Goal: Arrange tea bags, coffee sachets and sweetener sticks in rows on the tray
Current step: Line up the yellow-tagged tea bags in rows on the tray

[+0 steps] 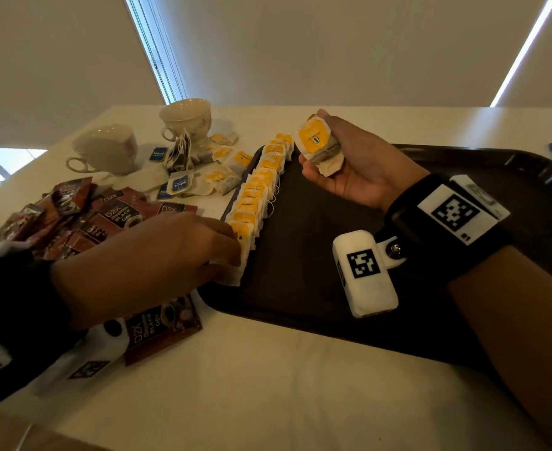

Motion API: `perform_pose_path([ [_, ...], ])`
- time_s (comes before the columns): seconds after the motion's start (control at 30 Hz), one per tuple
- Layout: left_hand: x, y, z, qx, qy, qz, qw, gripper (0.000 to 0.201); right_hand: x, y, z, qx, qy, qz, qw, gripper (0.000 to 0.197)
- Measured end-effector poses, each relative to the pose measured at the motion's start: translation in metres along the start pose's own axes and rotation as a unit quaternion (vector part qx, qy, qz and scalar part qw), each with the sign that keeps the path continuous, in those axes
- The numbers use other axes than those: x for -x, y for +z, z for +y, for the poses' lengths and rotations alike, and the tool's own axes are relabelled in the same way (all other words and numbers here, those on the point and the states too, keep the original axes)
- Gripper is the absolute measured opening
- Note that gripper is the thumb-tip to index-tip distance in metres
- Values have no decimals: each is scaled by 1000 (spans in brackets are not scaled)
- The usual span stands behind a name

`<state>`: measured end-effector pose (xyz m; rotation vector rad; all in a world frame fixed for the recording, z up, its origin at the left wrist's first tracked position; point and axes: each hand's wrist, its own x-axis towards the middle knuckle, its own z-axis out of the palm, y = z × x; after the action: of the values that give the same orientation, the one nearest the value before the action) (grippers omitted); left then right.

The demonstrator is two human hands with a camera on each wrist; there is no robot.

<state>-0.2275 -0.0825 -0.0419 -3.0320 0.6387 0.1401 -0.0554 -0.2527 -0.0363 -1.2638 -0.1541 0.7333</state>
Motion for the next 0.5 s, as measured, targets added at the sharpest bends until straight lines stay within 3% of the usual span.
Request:
perform_pose_path([
  [0.13, -5, 2, -1, 21, 0, 11, 1000, 32, 0, 0, 2, 4, 1, -5, 1000, 34],
  [0.2, -10, -2, 0, 35, -31, 1, 999, 31, 0, 1, 2, 7, 3, -10, 1000, 35],
  [0.33, -10, -5, -6, 12, -80, -74, 994, 38, 0, 1, 2, 8, 3, -11, 1000, 35],
  [0.5, -10, -5, -3, -11, -74, -51, 996, 33, 0, 0, 2, 8, 1, -4, 1000, 33],
])
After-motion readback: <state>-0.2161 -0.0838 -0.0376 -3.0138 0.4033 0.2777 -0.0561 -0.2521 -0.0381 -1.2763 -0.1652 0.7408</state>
